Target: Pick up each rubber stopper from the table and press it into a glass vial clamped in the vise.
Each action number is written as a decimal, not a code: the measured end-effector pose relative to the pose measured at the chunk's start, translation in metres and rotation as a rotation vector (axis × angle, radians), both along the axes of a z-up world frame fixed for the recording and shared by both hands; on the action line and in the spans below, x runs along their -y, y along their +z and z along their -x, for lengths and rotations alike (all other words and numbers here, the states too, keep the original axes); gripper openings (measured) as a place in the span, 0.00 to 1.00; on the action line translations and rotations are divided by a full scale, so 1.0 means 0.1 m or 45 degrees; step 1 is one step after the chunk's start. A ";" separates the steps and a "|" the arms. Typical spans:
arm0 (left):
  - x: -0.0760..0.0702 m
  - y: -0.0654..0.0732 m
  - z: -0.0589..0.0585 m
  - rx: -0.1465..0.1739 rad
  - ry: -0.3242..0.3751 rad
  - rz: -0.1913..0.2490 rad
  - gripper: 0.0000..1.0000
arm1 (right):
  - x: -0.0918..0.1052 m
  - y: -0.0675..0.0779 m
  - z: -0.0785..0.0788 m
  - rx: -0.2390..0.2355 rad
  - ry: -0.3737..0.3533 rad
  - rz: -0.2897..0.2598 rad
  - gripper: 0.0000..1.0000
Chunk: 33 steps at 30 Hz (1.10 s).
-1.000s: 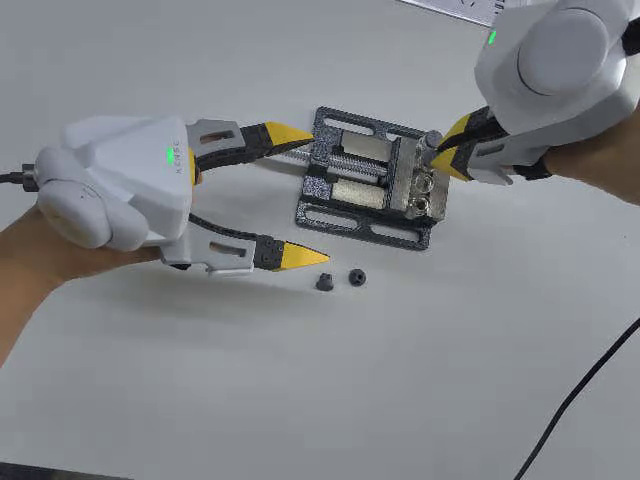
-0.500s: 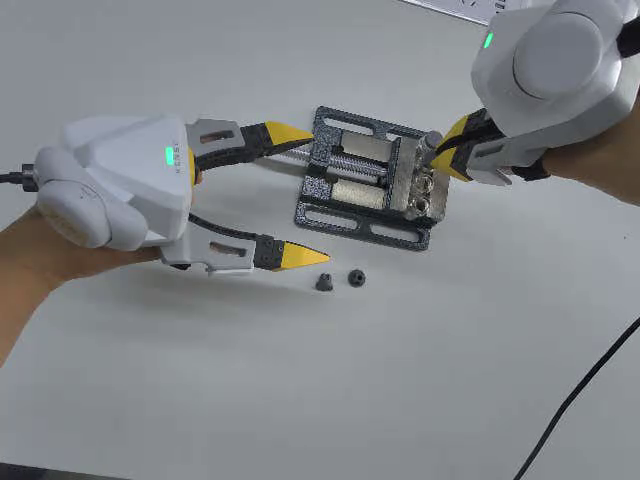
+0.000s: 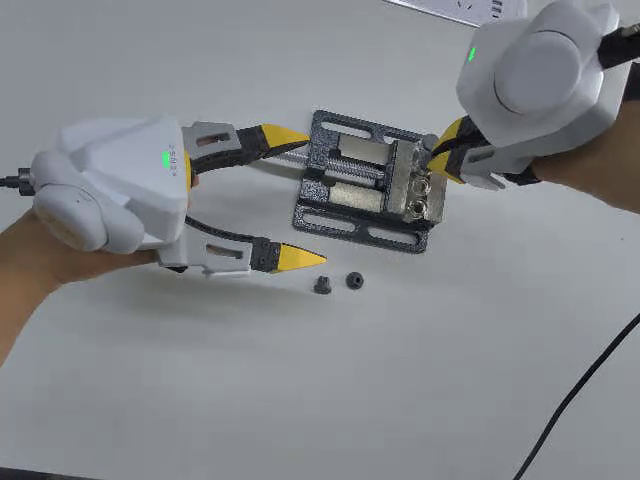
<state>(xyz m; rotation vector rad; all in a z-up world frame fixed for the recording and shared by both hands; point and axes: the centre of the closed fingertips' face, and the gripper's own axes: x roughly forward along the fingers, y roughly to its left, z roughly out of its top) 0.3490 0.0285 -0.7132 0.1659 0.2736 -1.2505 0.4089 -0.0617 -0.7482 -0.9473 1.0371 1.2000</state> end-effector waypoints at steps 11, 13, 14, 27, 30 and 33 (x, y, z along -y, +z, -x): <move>0.00 0.06 0.00 0.011 -0.004 -0.004 0.62 | 0.00 0.01 -0.02 0.038 0.056 0.041 0.06; 0.00 0.06 0.00 0.014 -0.004 -0.005 0.62 | 0.00 0.02 -0.02 0.040 0.062 0.045 0.06; -0.01 0.07 0.00 0.015 -0.004 -0.006 0.62 | 0.01 0.01 -0.02 0.040 0.061 0.046 0.06; 0.00 0.07 0.00 0.017 -0.007 -0.005 0.62 | 0.02 0.00 -0.03 0.032 0.064 0.059 0.06; 0.00 0.07 0.00 0.018 -0.009 -0.006 0.62 | 0.02 -0.01 -0.04 0.027 0.058 0.060 0.06; 0.00 0.08 -0.01 0.017 -0.009 -0.005 0.62 | 0.03 -0.02 -0.04 0.022 0.052 0.057 0.06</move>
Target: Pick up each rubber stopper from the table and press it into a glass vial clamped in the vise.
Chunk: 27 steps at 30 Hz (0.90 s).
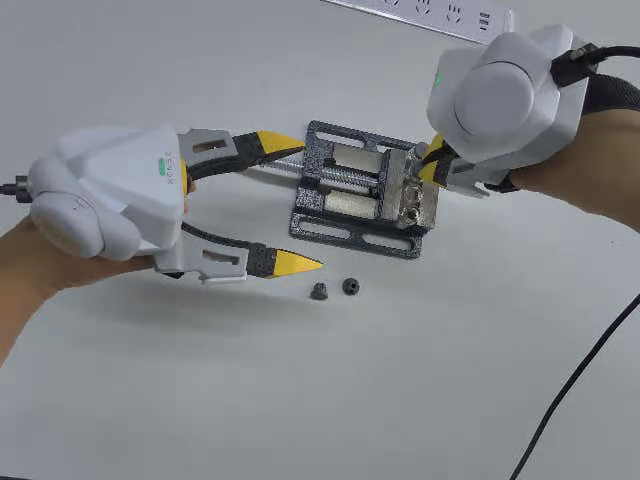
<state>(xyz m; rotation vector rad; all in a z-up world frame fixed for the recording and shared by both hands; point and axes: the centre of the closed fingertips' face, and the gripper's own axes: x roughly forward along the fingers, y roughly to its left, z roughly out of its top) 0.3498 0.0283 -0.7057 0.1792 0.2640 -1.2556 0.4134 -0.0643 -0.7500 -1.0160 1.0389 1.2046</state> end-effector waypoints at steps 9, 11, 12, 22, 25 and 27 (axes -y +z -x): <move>0.00 -0.01 0.00 -0.001 0.000 0.002 0.62 | -0.02 0.00 0.02 0.000 0.003 0.012 0.06; 0.00 -0.01 -0.01 -0.001 0.000 0.002 0.62 | -0.02 -0.01 0.02 -0.003 0.001 0.011 0.06; 0.00 -0.01 -0.01 -0.001 0.000 0.002 0.62 | -0.02 -0.01 0.02 -0.004 0.002 0.012 0.06; -0.02 -0.01 -0.04 -0.001 0.007 0.003 0.62 | 0.00 -0.05 0.00 -0.014 0.005 0.041 0.05; -0.02 -0.01 -0.05 0.000 0.009 0.005 0.62 | 0.01 -0.05 0.00 -0.025 -0.009 0.030 0.05; -0.02 0.00 -0.06 0.001 0.009 0.007 0.62 | 0.01 -0.05 0.01 -0.023 -0.006 0.030 0.05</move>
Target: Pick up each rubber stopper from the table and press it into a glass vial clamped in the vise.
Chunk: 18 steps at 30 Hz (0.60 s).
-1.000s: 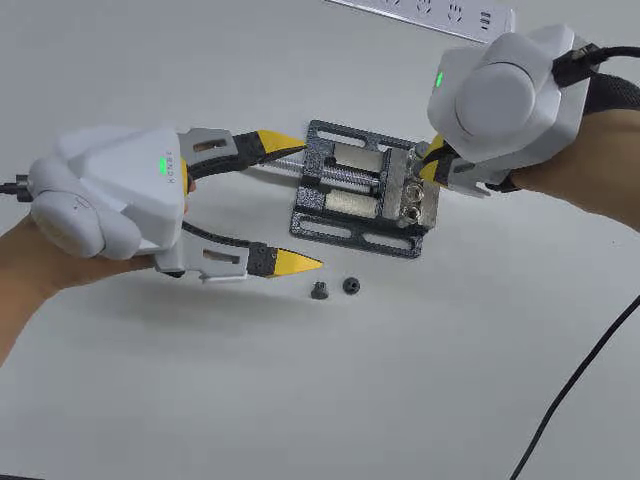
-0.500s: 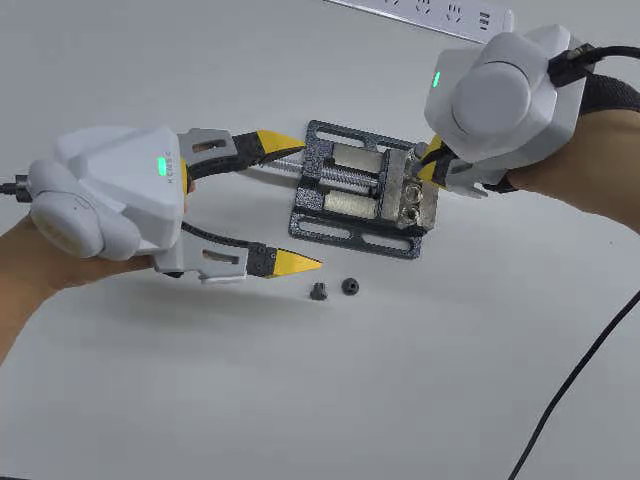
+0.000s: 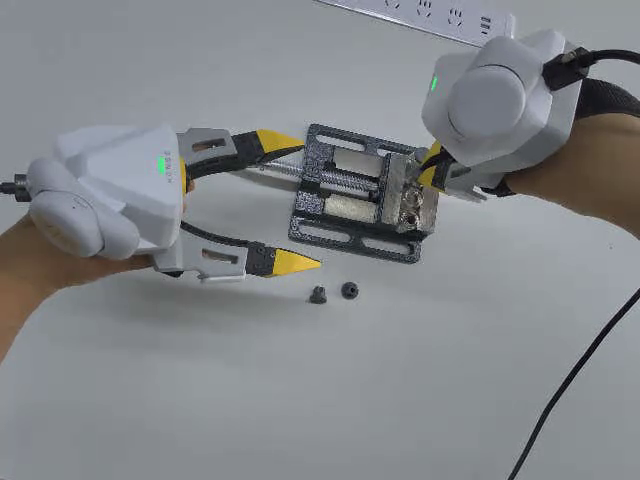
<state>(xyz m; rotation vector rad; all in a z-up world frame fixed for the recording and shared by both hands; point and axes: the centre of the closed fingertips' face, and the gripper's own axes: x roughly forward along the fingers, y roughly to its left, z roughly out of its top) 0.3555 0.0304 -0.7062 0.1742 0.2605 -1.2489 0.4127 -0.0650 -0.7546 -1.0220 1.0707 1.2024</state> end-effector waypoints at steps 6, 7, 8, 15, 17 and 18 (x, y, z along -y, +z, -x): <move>0.02 0.01 -0.02 0.003 -0.005 0.002 0.63 | 0.00 -0.01 0.00 -0.001 -0.004 0.008 0.04; 0.02 0.01 -0.02 0.003 -0.006 0.002 0.63 | 0.00 -0.01 0.01 0.001 0.003 0.009 0.04; 0.02 0.01 -0.02 0.005 -0.005 0.003 0.63 | 0.00 -0.02 0.00 0.002 0.000 0.010 0.04; 0.00 0.02 -0.04 0.007 -0.001 0.002 0.63 | -0.01 -0.03 0.00 -0.003 -0.006 0.026 0.04; 0.00 0.02 -0.04 0.010 -0.001 0.003 0.63 | -0.01 -0.03 0.01 -0.005 -0.009 0.028 0.04; 0.00 0.03 -0.04 0.011 -0.001 0.004 0.63 | -0.01 -0.03 0.01 -0.008 -0.015 0.026 0.04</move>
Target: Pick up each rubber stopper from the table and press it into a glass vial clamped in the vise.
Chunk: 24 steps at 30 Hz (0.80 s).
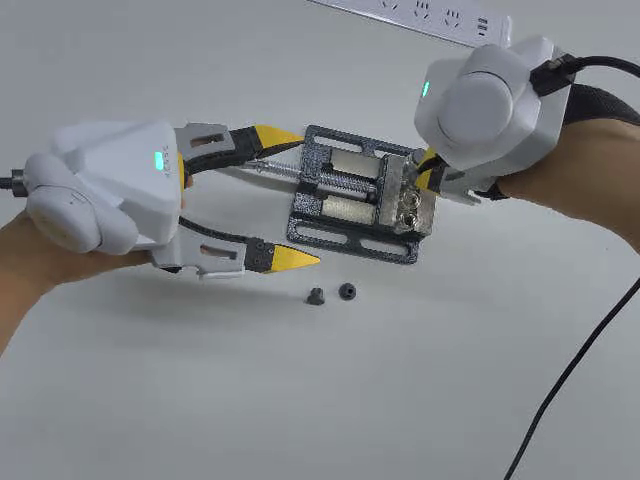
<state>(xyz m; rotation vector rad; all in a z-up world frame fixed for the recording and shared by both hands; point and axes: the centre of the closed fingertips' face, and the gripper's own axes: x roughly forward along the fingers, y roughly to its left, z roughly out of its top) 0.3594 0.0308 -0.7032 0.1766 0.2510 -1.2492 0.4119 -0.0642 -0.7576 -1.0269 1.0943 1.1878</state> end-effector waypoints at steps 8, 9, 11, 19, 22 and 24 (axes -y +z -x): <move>-0.01 -0.01 0.01 -0.002 -0.002 -0.002 0.63 | -0.01 -0.01 0.00 0.014 0.005 0.003 0.04; -0.01 -0.01 0.01 -0.002 -0.002 -0.002 0.63 | -0.01 -0.01 -0.01 0.016 0.004 0.004 0.04; 0.00 0.00 0.02 -0.002 -0.006 0.000 0.63 | -0.01 0.00 -0.01 0.018 -0.001 0.000 0.04; 0.01 0.02 0.04 0.002 -0.013 -0.004 0.63 | 0.00 0.00 -0.01 0.028 -0.013 -0.033 0.05; 0.00 0.02 0.05 -0.001 -0.012 -0.006 0.62 | 0.00 0.01 -0.02 0.013 -0.050 -0.047 0.05; -0.01 0.01 0.05 -0.001 -0.010 -0.010 0.62 | 0.01 0.01 -0.02 0.011 -0.053 -0.053 0.06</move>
